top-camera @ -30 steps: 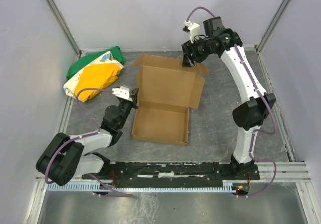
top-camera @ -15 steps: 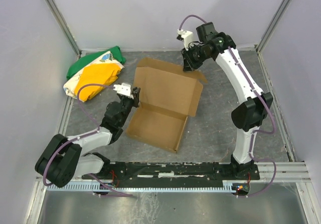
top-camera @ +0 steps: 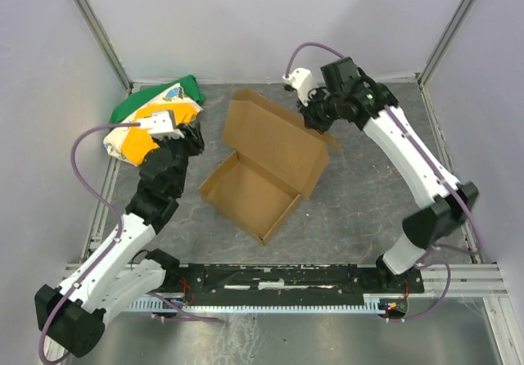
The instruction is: Fold the paper box
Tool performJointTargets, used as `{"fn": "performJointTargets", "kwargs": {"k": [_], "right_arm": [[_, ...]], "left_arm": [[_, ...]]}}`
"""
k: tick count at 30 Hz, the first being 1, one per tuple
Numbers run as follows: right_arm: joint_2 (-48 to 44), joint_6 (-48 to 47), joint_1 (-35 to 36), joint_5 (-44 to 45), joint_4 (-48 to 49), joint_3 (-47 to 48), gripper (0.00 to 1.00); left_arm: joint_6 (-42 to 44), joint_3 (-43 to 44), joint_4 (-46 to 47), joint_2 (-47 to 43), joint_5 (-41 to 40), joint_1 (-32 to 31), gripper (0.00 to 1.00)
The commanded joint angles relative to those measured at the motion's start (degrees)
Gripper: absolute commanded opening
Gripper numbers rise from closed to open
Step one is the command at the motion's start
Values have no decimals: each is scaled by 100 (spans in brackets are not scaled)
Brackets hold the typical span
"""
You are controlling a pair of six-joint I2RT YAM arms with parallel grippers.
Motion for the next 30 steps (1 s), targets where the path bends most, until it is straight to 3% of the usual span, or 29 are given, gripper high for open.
{"fn": "performJointTargets", "kwargs": {"k": [1,4,8,15,22,26,30], "right_arm": [[-1396,-1473,147,-144,1768,-1357,2],[-1994,-2002,168,-377,2441,-2030,2],[-2005,-2473,162,-733,1821,-1897,2],[-2345,-2611,243,-642,2167,-2405,2],[-3318,-2798,530,-454,3607,-4260,2],[-3567,-2756,693,-326,3751,-4670,2],[-3523,-2735,781,-89,3651,-4583,2]], "left_arm": [[-520,1109,-1396,290,-742,62,52],[-756,1659,-1908,742,-658,199,54],[-1090,2327,-2397,1591,9,544,53],[-1662,3406,-3372,2829,1714,1377,33],[-2186,2729,-3334,2644,2513,1471,17],[-2341,2486,-3374,2656,3007,1474,15],[-2517,2499,-3705,2899,3936,1469,4]]}}
